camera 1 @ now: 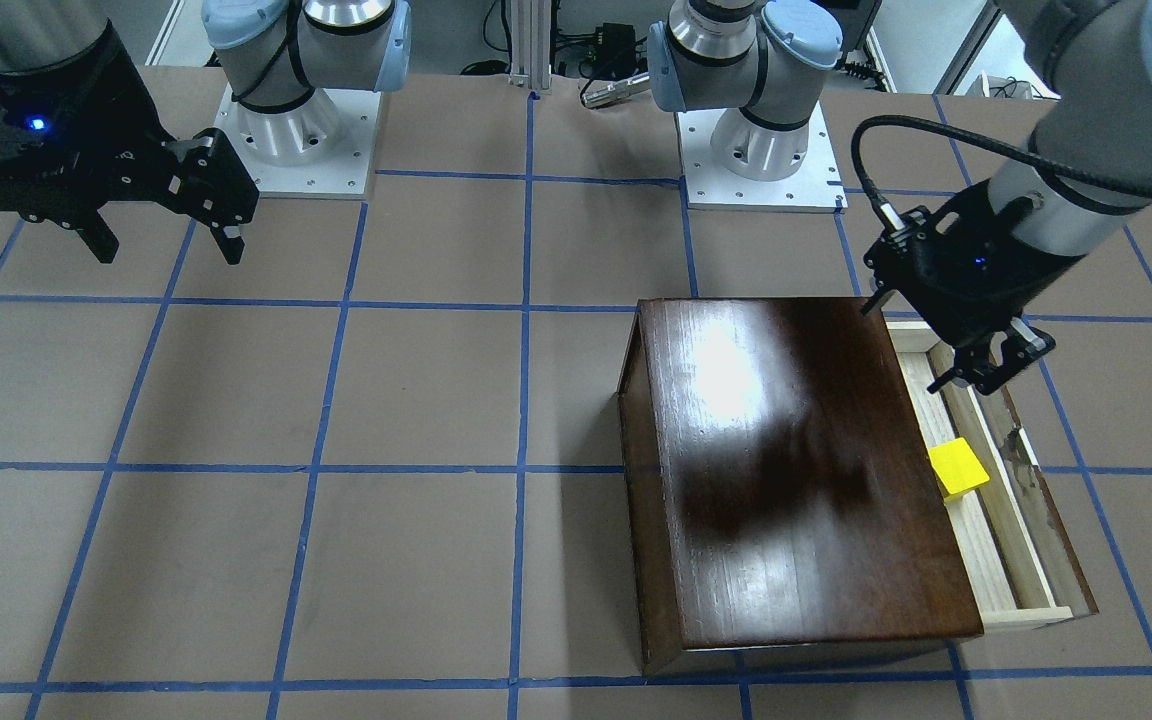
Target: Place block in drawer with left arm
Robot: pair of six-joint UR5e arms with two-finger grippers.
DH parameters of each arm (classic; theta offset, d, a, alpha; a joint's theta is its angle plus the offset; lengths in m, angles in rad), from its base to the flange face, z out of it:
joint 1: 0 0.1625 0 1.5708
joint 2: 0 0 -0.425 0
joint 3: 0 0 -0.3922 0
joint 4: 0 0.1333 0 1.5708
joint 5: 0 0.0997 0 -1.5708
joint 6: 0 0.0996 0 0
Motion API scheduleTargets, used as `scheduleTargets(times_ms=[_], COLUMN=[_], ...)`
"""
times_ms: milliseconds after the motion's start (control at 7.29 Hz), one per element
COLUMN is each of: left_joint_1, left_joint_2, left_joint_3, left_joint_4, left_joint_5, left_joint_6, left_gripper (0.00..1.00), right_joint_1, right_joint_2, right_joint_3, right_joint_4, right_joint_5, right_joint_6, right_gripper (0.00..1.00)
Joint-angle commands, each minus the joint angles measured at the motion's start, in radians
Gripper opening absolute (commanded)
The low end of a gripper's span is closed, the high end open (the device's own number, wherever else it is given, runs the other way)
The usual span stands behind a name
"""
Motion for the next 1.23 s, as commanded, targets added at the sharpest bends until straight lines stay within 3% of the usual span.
scheduleTargets(times_ms=[0,411,823,1097], left_joint_1=[-0.061,-0.091,-0.157,-0.151], left_joint_2=[0.048,0.066,0.076,0.088], left_joint_3=[-0.041,-0.031,-0.038,-0.035], left_joint_4=[0.007,0.014,0.057,0.056], left_joint_5=[-0.001,-0.001,0.013,0.016], left_joint_6=[-0.346,-0.777,-0.976,-0.978], left_gripper=[0.9,0.97,1.0,1.0], right_joint_1=[0.001,0.001,-0.001,-0.001], right_joint_2=[0.001,0.001,0.0,0.0], right_joint_3=[0.0,0.0,0.0,0.0], right_joint_4=[0.0,0.0,0.0,0.0], right_joint_5=[0.0,0.0,0.0,0.0], right_joint_6=[-0.001,-0.001,-0.001,-0.001], right_gripper=[1.0,1.0,1.0,1.0])
